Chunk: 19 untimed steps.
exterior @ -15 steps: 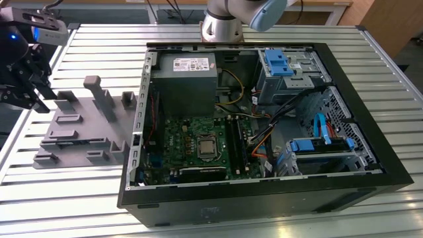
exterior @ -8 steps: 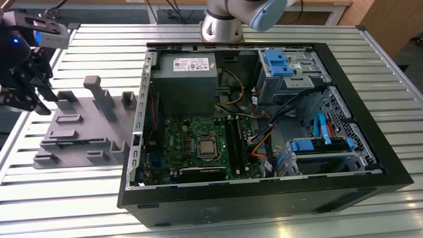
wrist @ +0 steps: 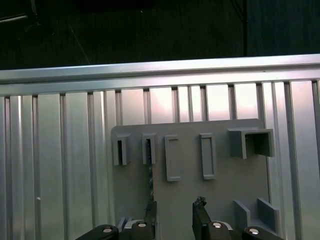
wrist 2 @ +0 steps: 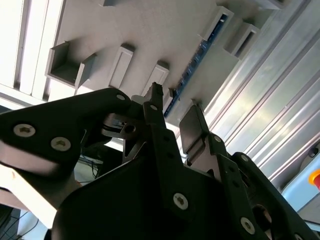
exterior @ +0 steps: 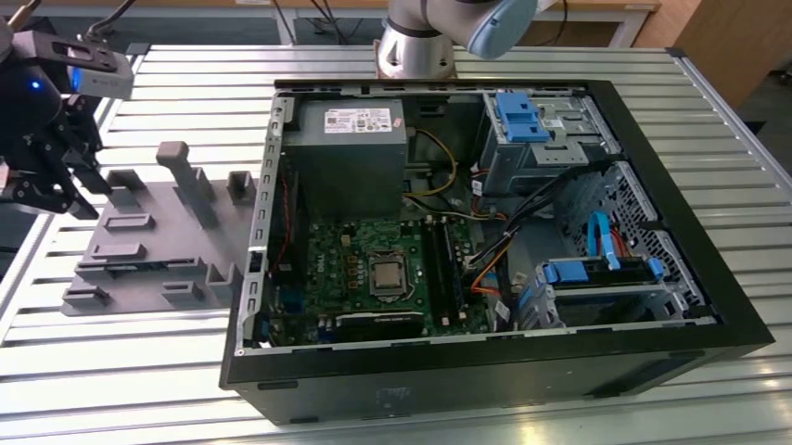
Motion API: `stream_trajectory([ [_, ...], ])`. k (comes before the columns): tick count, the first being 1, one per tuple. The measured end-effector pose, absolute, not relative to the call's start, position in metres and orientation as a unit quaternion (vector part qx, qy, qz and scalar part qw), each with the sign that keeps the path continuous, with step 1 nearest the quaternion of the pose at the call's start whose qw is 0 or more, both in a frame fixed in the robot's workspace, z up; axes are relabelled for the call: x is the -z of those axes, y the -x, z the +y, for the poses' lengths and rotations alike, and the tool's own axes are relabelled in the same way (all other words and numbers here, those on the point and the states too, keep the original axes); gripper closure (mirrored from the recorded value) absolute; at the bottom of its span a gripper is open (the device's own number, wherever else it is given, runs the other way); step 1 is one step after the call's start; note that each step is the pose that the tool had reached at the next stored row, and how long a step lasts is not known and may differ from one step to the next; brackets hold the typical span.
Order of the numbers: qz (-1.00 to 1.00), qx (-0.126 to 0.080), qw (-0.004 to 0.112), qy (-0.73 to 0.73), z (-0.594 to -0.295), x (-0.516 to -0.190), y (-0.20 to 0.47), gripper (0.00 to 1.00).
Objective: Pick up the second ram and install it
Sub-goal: 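Pick up the second ram and move it above second insertion slot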
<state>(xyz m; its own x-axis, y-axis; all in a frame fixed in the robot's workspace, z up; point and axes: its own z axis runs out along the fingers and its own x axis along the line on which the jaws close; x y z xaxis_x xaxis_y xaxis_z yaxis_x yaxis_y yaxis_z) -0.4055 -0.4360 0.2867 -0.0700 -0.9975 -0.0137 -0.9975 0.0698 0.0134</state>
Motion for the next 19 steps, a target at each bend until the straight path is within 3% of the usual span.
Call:
stream_trajectory([
  [19, 0.731, -0.007, -0.002, 0.682, -0.4360, -0.2780, 0.4056, 0.58],
])
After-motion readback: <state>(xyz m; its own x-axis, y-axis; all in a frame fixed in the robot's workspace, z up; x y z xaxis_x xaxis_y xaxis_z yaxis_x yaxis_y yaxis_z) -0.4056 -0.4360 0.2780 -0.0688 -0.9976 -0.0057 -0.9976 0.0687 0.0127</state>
